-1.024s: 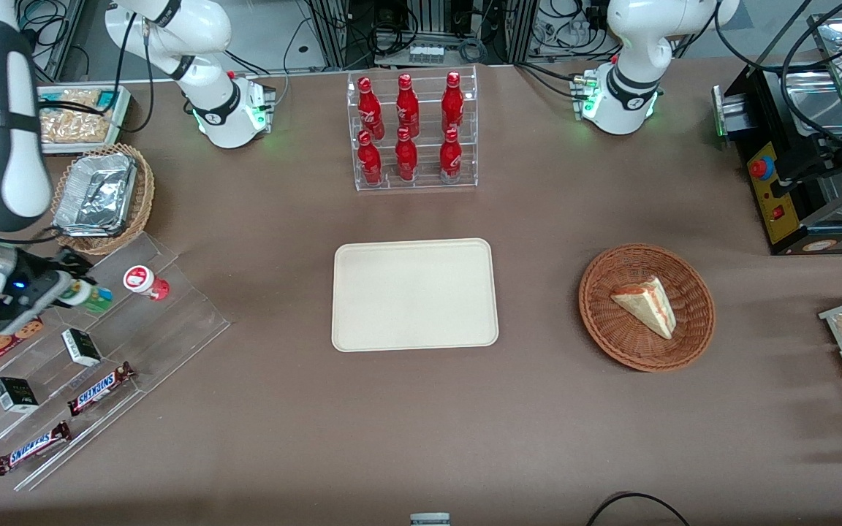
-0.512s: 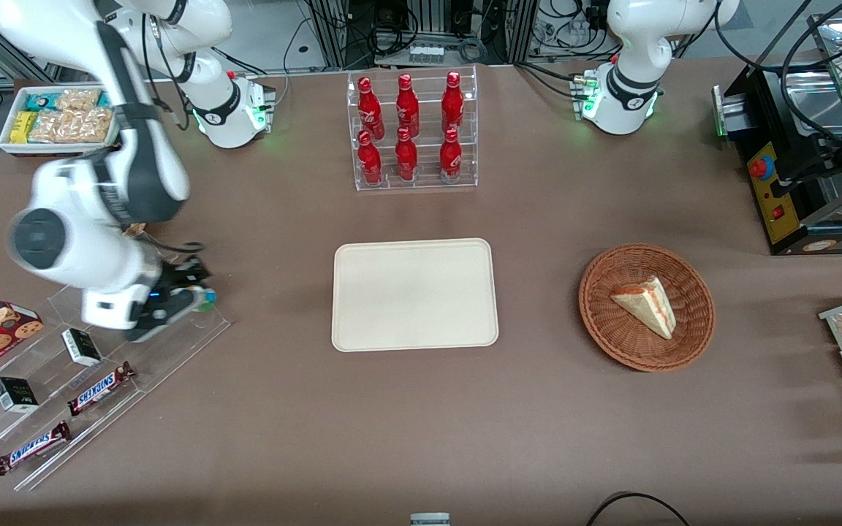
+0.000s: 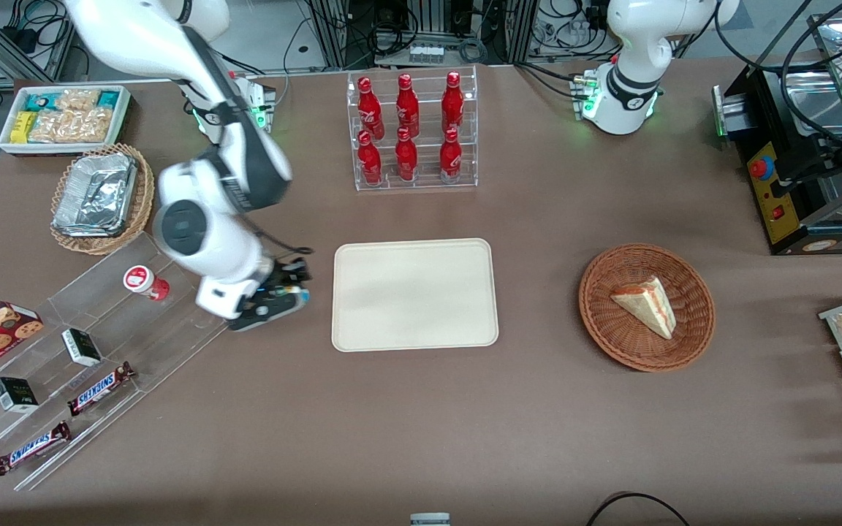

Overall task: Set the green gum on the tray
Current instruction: 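Lift the gum bottle and carry it over the cream tray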

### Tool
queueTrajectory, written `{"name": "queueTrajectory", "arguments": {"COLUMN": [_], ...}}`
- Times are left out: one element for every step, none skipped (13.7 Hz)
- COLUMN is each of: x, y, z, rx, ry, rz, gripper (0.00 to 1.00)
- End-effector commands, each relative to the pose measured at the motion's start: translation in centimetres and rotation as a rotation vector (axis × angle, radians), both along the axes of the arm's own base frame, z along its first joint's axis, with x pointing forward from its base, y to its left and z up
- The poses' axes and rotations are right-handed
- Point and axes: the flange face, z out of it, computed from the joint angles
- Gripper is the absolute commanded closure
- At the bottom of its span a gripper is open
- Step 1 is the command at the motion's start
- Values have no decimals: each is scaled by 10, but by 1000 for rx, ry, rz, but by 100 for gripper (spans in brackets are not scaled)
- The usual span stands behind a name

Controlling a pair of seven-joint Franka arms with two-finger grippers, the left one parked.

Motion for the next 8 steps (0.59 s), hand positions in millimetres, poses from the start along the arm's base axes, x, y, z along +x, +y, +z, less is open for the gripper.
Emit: {"name": "queueTrajectory", "arguments": {"x": [4,3,0,-3,-7,-10,-20,-25], "y": [60,80,94,108,120,131,148,160], "z": [-14,-19,-25,-32,-40,-46,-56,-63], "rx": [7,5,0,-5,-10,-7,-5,1], "ry": [-21,-24,-22,-20,-20,-30,-40,-52], "rz": [-101,-121,-138,-169,-209,-233,-236,-249], "gripper": [100,100,100,100,100,100,100,100]}}
